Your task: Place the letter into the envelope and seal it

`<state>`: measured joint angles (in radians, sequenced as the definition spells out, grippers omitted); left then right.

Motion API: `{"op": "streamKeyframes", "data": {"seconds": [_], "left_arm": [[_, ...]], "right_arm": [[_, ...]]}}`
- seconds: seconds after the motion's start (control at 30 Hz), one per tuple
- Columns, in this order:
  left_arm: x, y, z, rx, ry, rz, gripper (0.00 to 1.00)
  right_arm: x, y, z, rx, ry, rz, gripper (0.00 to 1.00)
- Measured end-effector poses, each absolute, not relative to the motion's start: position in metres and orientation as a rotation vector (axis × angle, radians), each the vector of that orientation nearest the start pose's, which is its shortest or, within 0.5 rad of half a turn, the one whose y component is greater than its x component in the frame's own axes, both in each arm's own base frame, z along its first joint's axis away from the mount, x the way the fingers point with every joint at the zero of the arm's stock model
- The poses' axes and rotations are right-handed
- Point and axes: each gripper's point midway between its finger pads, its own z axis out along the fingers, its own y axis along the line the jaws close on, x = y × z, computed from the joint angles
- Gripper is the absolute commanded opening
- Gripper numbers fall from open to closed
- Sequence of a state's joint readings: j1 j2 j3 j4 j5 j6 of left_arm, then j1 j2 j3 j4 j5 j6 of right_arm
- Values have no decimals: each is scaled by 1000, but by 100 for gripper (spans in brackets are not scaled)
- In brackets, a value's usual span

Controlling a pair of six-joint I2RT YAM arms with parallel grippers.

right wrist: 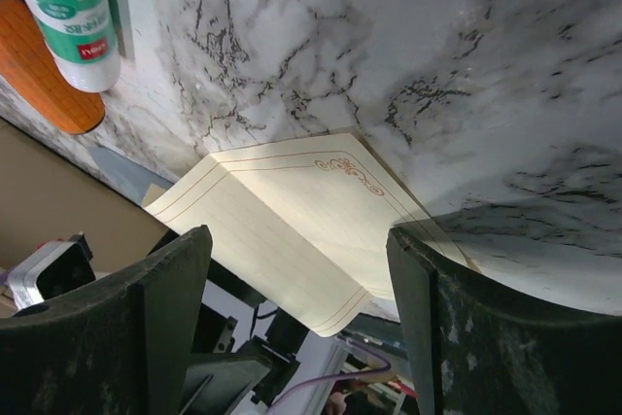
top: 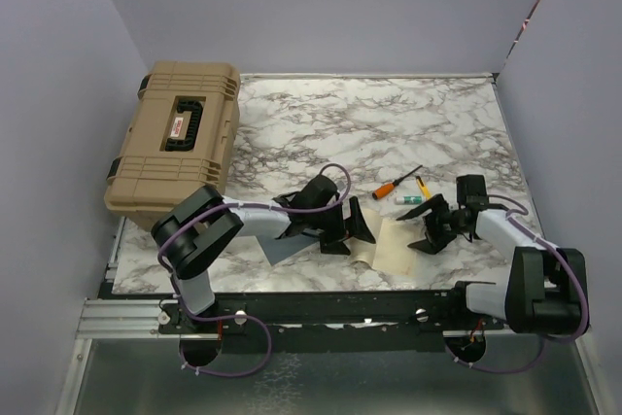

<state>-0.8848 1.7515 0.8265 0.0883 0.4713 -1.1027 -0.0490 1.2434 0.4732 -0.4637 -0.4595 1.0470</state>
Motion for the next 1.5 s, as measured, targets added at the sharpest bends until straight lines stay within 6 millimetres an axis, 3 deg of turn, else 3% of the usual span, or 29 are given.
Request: {"op": "streamKeyframes", "data": {"seconds": [0.13, 0.4, 0.83, 1.27, 1.5], "left_arm": [[162, -384, 48, -91, 2788, -1411, 96], [166, -384, 55, -89, 2617, -1476, 99], [194, -391, 70, -233, 2416, -1591, 95], [198, -415, 129, -257, 2242, -1906, 93], [199, -414, 132, -317, 2227, -1945, 93]], "right_arm": [[205, 107, 26, 1435, 2612, 901, 78], [197, 114, 26, 1428, 2647, 963, 78], [193, 119, 24, 1455, 2675, 1010, 78], [189, 123, 21, 1478, 2699, 1042, 78], [187, 123, 19, 1478, 2716, 1036, 74]]}}
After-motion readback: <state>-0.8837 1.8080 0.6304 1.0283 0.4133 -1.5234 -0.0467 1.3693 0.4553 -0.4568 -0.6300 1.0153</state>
